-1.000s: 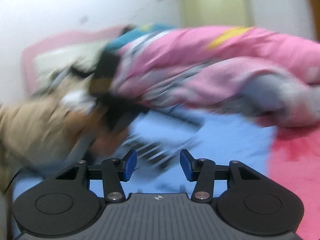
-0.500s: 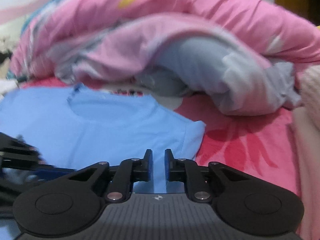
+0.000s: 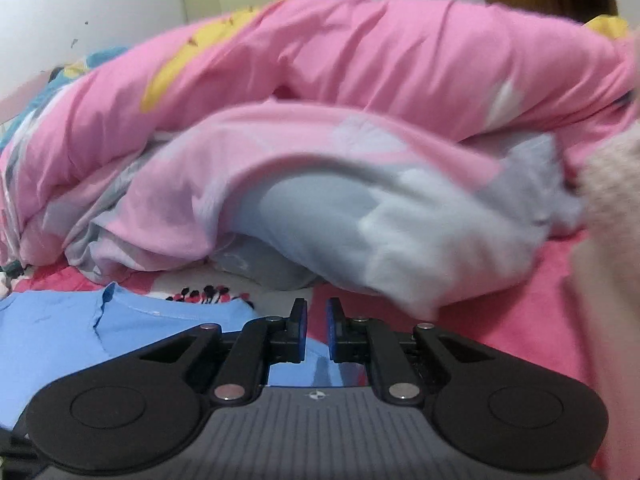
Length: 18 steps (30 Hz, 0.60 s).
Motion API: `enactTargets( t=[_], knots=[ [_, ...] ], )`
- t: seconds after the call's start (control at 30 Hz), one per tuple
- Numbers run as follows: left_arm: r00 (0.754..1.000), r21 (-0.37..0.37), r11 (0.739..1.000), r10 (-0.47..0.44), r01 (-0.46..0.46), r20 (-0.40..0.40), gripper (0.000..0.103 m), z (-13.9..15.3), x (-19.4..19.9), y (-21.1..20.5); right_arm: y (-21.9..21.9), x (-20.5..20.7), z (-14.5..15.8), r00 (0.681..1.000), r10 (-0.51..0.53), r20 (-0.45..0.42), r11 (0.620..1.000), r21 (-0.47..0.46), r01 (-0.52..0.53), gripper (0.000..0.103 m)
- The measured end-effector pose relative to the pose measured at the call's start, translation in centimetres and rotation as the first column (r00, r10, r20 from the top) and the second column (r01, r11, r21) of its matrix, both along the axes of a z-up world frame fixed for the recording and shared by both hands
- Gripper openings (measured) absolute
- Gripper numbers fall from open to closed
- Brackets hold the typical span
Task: Fold clothes
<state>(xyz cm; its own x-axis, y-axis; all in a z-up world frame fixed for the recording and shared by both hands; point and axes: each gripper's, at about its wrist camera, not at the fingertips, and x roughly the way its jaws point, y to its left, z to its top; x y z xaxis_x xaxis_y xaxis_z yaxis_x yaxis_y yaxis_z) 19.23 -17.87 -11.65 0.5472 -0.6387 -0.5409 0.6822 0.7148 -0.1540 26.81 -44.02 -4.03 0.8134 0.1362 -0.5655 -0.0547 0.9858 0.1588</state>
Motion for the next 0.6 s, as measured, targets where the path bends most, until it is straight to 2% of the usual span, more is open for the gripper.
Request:
enactTargets(
  t=[0.2,0.5,0.6],
  knots=[
    [0.999,-0.016,0.999,0.037,-0.037,-0.017,0.015,0.1,0.2,0.7,-0.8,1.0,-1.4,0.997,-0.058,-0.048,0.998,0.011,0.058,0.011],
    [0.998,-0.044,0.998,0.036,-0.038,-0.047,0.015,0.0,0.6,1.1,-2.0,2.6,-3.5,0.982,-0.143,-0.121,0.989,0.023,0.147,0.011],
    [0.998,-0.050,0.998,0.037,-0.040,-0.053,0.015,0.1,0.7,1.2,-3.0,-0.1,-3.2,0.975,-0.158,-0.155,0.982,0.079,0.171,0.013]
  ],
)
